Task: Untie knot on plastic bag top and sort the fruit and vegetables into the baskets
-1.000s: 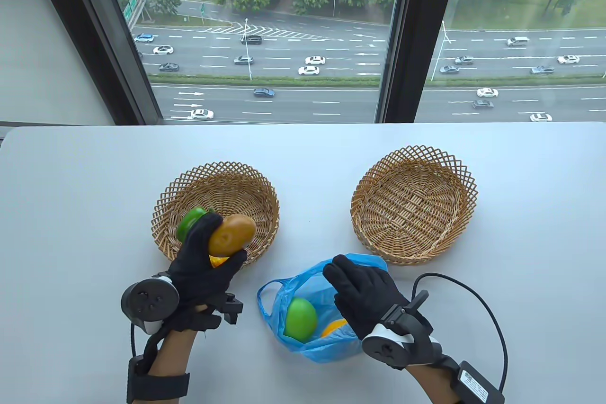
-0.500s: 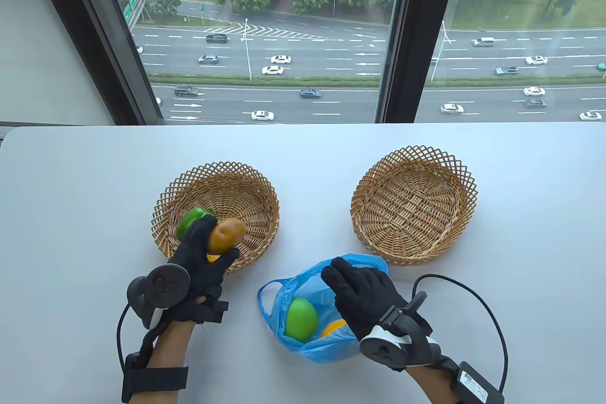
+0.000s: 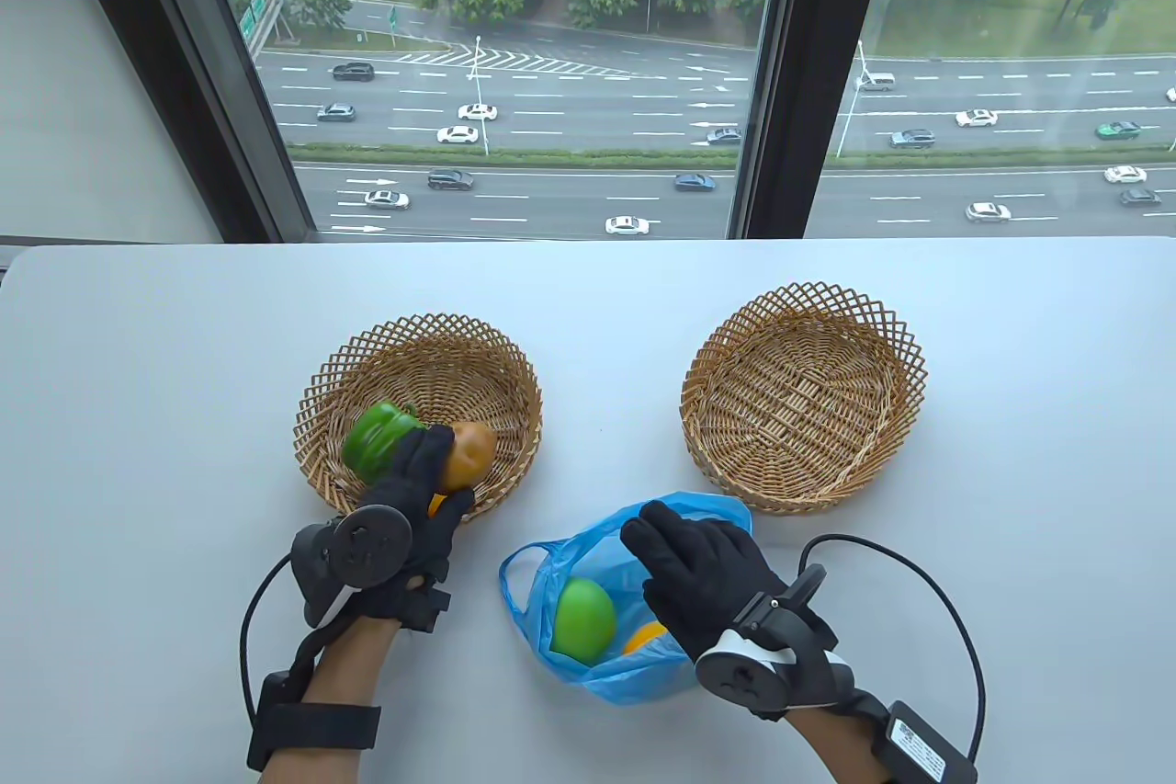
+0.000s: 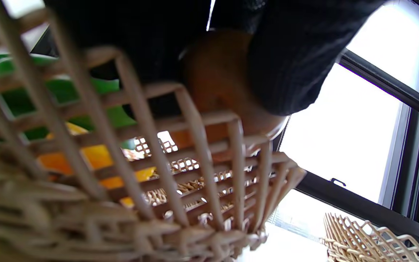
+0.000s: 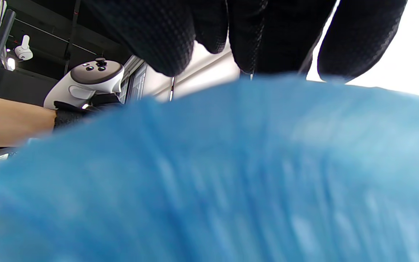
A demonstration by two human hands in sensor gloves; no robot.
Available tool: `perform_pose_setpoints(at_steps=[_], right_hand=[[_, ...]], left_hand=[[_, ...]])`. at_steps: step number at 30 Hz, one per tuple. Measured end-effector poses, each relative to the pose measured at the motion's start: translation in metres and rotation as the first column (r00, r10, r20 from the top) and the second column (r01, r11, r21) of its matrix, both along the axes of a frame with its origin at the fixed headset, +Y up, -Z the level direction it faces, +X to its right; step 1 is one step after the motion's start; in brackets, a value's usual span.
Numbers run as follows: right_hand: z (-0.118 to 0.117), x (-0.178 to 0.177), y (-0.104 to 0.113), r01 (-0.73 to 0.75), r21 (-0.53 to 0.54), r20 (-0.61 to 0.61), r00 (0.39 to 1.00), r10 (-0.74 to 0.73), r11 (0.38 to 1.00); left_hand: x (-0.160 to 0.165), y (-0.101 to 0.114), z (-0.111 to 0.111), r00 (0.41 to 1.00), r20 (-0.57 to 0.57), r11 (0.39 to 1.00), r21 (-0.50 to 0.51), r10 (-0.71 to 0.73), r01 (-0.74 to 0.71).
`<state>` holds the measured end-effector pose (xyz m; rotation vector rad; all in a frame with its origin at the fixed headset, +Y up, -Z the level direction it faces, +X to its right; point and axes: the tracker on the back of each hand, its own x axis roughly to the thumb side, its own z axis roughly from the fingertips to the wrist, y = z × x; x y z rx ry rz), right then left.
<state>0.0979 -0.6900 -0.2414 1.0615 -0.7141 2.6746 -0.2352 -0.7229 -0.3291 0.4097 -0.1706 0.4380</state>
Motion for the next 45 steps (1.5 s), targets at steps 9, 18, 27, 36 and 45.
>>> perform_pose_setpoints(at_steps=[9,18,27,36,45], right_hand=[[-0.001,-0.001,-0.001,-0.001,-0.016,-0.005,1.000,0.001,1.000],[-0.001,-0.001,0.000,-0.001,-0.017,-0.011,1.000,0.001,1.000],[0.000,-0.001,0.000,-0.001,-0.015,-0.014,1.000,0.001,1.000],[0.000,-0.001,0.000,-0.013,-0.027,-0.008,1.000,0.013,1.000],[-0.002,-0.002,-0.004,-0.062,-0.092,-0.003,0.998,0.062,0.994]], left_hand=[[0.017,-0.002,-0.005,0.993,-0.001,0.993,0.011,-0.121,0.121],[0.019,-0.004,-0.008,0.999,0.022,0.997,-0.053,-0.049,0.050],[0.014,0.001,-0.004,0.999,0.033,0.999,-0.041,-0.024,0.025],[0.009,0.021,0.016,0.995,0.094,1.000,-0.006,0.015,-0.014],[0.020,0.017,0.016,0.984,0.178,0.994,-0.104,-0.008,0.027]])
